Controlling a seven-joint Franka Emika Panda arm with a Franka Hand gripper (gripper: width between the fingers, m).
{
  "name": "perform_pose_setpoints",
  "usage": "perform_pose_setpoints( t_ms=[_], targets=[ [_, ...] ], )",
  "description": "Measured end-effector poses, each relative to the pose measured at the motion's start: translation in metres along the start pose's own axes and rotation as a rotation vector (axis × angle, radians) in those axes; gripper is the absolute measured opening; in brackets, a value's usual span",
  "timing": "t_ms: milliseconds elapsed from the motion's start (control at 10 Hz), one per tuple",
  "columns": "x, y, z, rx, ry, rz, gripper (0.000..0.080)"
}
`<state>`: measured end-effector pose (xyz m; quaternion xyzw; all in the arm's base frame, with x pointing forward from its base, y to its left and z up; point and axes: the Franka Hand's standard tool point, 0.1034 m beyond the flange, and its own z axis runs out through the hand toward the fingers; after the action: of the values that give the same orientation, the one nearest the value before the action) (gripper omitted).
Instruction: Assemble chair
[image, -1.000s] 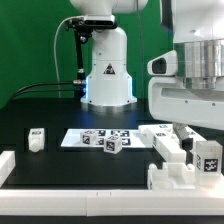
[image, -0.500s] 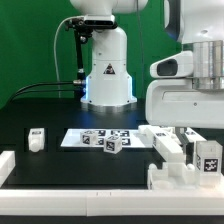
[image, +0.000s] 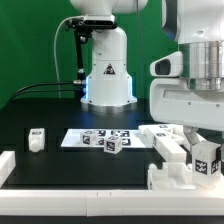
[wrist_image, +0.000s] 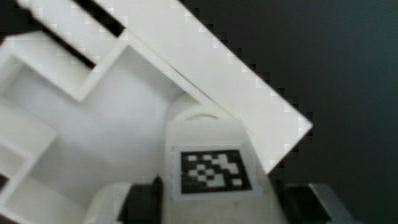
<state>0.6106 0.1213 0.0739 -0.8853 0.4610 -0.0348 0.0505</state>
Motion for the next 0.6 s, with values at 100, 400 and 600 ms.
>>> perform_pose_setpoints(
  t_ms=[100,400,600],
  targets=[
    [-0.0017,-0.0004,0.0007,0.000,-0.015,0.202,0.0290],
    [0.0004,-0.0021,0.0013,0.008,-0.082,0.621,0.0288],
    [-0.0013,-0.0028,0.0015,0.009,-0.083,0.588,0.0288]
  ],
)
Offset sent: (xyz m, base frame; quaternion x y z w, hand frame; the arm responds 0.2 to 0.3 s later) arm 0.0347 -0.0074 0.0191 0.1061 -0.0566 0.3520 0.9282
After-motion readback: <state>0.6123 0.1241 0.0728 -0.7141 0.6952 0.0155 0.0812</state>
